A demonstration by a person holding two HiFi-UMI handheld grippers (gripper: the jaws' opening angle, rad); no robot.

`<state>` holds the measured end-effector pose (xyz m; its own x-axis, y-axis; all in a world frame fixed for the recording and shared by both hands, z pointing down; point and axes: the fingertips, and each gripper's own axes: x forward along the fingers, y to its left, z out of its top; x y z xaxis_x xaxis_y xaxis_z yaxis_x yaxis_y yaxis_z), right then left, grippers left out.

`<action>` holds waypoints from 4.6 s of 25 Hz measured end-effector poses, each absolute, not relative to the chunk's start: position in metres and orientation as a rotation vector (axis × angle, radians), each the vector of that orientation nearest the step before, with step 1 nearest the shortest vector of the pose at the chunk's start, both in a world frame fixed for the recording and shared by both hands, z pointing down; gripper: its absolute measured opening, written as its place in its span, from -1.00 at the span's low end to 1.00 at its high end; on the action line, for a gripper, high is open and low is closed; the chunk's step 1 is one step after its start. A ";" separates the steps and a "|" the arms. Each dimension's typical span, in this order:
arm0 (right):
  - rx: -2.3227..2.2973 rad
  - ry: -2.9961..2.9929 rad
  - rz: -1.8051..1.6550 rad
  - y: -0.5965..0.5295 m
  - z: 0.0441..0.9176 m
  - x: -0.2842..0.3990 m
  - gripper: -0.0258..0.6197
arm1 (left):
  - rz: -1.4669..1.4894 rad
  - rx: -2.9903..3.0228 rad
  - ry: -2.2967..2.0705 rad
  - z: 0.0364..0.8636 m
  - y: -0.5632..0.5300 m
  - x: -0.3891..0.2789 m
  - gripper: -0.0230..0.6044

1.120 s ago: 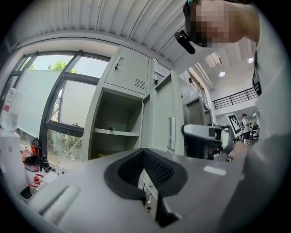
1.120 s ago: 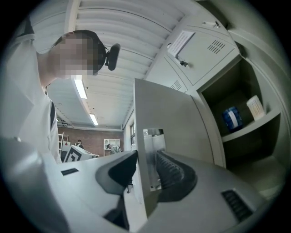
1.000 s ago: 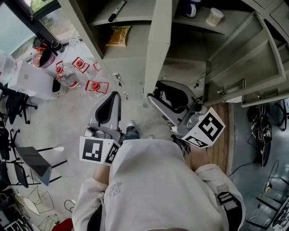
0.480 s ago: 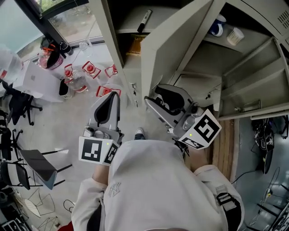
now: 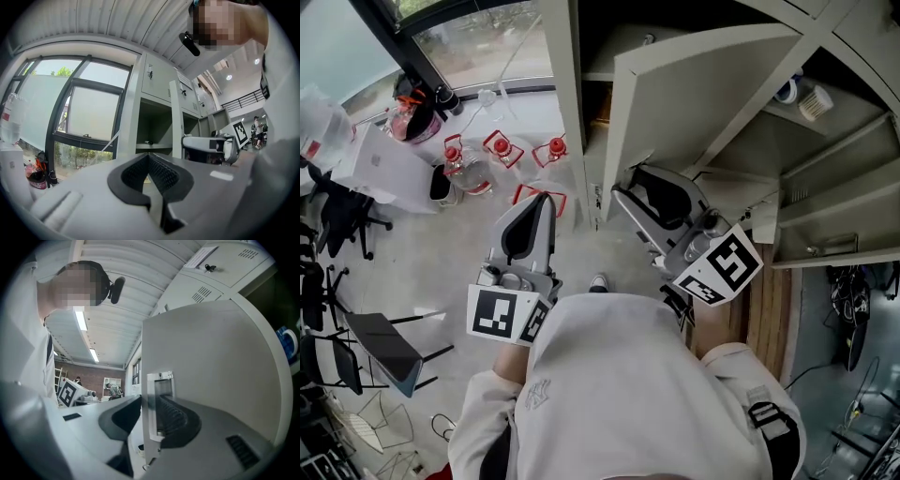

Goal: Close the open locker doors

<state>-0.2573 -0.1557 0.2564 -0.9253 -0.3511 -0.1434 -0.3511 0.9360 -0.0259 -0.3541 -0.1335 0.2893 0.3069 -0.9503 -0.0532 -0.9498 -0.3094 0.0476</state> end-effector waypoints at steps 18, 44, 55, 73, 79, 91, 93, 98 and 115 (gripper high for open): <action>-0.706 2.959 0.078 -0.214 0.264 -0.297 -0.60 | -0.155 2.494 -1.904 0.291 -0.138 -0.397 -0.90; -0.885 2.911 0.056 -0.281 0.275 -0.309 -0.61 | -0.151 2.454 -1.940 0.293 -0.133 -0.416 -0.90; -0.883 2.893 0.041 -0.273 0.274 -0.306 -0.60 | -0.136 2.491 -1.880 0.295 -0.141 -0.403 -0.90; -1.166 2.715 -0.005 -0.204 0.266 -0.188 -0.89 | -0.138 2.660 -1.486 0.314 -0.175 -0.295 -0.90; -1.256 2.669 -0.069 -0.193 0.278 -0.138 -0.89 | -0.125 2.709 -1.393 0.312 -0.180 -0.240 -0.90; -1.177 2.709 -0.086 -0.155 0.272 -0.014 -0.89 | -0.142 2.724 -1.370 0.305 -0.165 -0.094 -0.90; -1.145 2.720 -0.081 -0.147 0.270 0.008 -0.89 | -0.148 2.721 -1.386 0.305 -0.157 -0.070 -0.90; -1.069 2.749 -0.069 -0.127 0.268 0.054 -0.89 | -0.165 2.690 -1.441 0.306 -0.137 -0.024 -0.90; -1.098 2.679 -0.008 -0.095 0.259 0.162 -0.89 | -0.117 2.727 -1.466 0.301 -0.106 0.043 -0.90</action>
